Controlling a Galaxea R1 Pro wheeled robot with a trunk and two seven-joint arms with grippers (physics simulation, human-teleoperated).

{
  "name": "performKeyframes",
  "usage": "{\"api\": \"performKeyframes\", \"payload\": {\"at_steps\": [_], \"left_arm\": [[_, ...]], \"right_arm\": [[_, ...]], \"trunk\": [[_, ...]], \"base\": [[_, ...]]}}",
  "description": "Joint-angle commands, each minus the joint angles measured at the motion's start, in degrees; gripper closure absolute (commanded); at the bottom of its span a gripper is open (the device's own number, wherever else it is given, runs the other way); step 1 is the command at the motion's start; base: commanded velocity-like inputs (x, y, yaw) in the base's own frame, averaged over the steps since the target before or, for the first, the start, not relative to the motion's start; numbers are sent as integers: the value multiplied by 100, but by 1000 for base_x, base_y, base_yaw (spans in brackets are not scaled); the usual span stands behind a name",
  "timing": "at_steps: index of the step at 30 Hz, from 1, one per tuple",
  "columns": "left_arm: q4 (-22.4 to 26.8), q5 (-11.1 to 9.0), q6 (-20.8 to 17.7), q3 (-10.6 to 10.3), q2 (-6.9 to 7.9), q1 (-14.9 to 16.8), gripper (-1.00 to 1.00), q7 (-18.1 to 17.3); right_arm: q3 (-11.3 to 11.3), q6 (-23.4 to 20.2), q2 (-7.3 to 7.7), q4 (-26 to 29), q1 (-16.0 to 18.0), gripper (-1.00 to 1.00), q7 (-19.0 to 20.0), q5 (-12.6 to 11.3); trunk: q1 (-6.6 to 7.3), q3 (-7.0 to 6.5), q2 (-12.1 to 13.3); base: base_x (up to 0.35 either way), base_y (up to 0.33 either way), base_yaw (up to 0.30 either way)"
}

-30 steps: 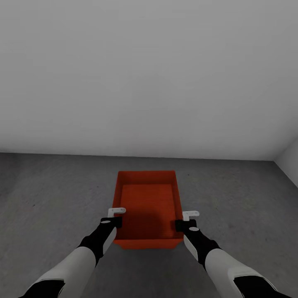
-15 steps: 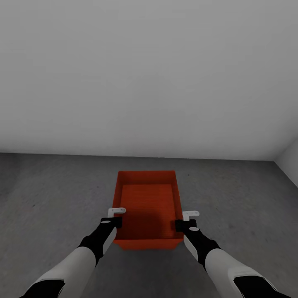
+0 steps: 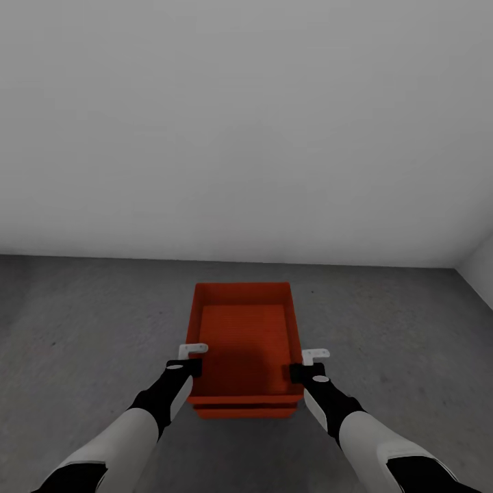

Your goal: Move the two storage containers from the living room to the garage. In the garage, place one container on the floor and stack the other container on top of it (either order is fine).

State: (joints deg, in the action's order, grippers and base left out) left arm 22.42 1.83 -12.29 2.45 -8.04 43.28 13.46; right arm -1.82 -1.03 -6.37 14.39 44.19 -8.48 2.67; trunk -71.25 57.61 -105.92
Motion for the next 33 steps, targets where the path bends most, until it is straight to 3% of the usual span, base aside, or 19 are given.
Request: {"api": "performKeyframes", "payload": {"at_steps": [1,33], "left_arm": [[26,-90,385,89,-31,5,100,-36],[17,-90,385,89,-31,5,100,-36]], "right_arm": [[6,-11,-5,-15,-5,100,-5,-74],[6,-11,-5,-15,-3,100,-5,-74]], "trunk": [[1,4,-2],[1,4,-2]], "base": [[2,0,0],[-20,0,0]]}}
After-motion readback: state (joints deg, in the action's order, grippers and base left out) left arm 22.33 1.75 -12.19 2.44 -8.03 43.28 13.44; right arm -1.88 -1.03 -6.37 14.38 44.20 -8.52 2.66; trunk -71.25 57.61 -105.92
